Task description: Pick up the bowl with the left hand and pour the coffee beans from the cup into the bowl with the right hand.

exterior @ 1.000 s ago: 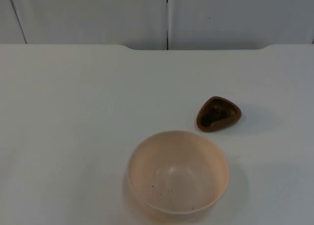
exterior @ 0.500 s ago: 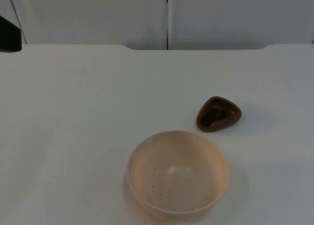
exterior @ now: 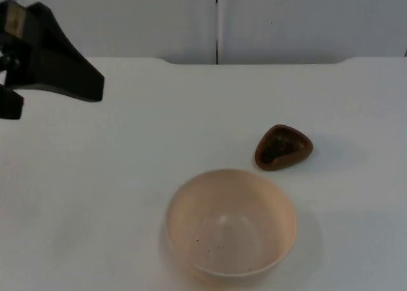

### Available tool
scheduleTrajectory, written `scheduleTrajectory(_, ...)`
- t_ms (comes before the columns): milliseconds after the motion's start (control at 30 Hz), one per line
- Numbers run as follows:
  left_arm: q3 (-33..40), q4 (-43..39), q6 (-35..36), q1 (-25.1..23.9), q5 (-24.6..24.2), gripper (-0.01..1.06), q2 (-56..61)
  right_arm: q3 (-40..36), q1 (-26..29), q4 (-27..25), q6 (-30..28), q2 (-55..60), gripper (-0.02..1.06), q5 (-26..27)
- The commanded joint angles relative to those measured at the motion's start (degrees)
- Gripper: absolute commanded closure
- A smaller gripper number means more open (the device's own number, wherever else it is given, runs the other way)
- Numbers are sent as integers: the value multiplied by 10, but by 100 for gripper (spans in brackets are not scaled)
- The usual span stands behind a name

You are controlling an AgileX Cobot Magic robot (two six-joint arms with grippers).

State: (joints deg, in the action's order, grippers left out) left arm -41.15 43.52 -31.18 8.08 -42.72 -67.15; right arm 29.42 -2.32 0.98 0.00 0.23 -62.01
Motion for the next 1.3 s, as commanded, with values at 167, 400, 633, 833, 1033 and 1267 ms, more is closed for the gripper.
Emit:
scheduleTrajectory(167, -4, -1, 2, 84, 47, 4, -63, 1, -1, 4, -7, -2, -1, 2)
scheduleTrajectory(400, -6, -3, 13, 106, 63, 4, -115, 1, -1, 4, -7, -2, -1, 2)
scheduleTrajectory(633, -32, -27, 30, 106, 74, 4, -182, 1, -1, 4, -7, -2, -1, 2)
scheduleTrajectory(833, -69, -31, 36, 106, 70, 4, -241, 1, -1, 4, -7, -2, -1, 2)
scheduleTrajectory(1033, -89, -31, 36, 108, 57, 4, -292, 1, -1, 4, -7, -2, -1, 2)
scheduleTrajectory(1267, -90, -27, 37, 109, 62, 4, -335, 1, -1, 4, -7, -2, -1, 2)
